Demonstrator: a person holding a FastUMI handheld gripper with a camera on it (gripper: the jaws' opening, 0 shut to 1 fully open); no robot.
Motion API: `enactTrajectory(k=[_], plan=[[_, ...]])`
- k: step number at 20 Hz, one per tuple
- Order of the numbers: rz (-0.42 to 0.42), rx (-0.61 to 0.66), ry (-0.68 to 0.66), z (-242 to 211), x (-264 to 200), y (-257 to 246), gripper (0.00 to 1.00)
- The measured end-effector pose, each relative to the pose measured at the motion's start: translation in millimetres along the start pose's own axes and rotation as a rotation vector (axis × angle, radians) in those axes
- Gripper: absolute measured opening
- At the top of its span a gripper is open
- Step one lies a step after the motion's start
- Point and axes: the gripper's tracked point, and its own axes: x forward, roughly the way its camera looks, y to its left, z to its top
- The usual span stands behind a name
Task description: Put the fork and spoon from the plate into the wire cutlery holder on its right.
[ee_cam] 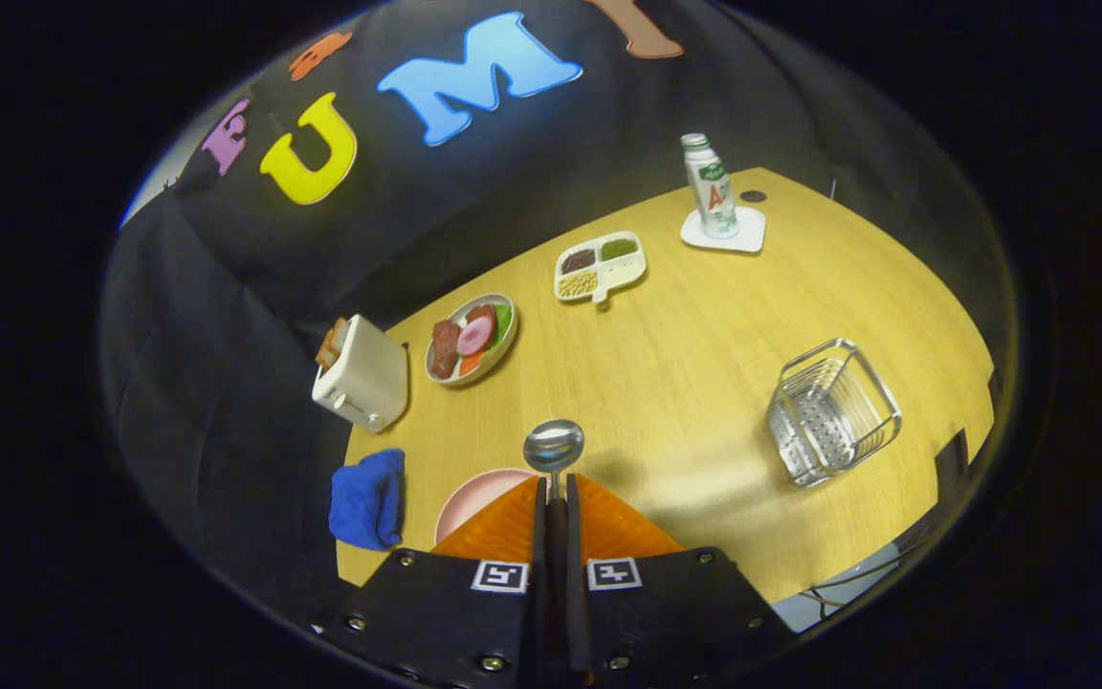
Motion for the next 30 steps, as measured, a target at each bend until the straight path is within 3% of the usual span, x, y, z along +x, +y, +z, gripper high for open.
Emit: enactTrajectory(k=[6,12,20,30], plan=[[-0.165,0.072,-0.103,38,-44,-89,0.08],[-0.309,0.083,-0.057,32,-58,-152,0.08],[-0.366,-0.006,0.115,10,-23,-173,0.08],[-0.418,-0.005,0.134,13,-14,-186,0.09]])
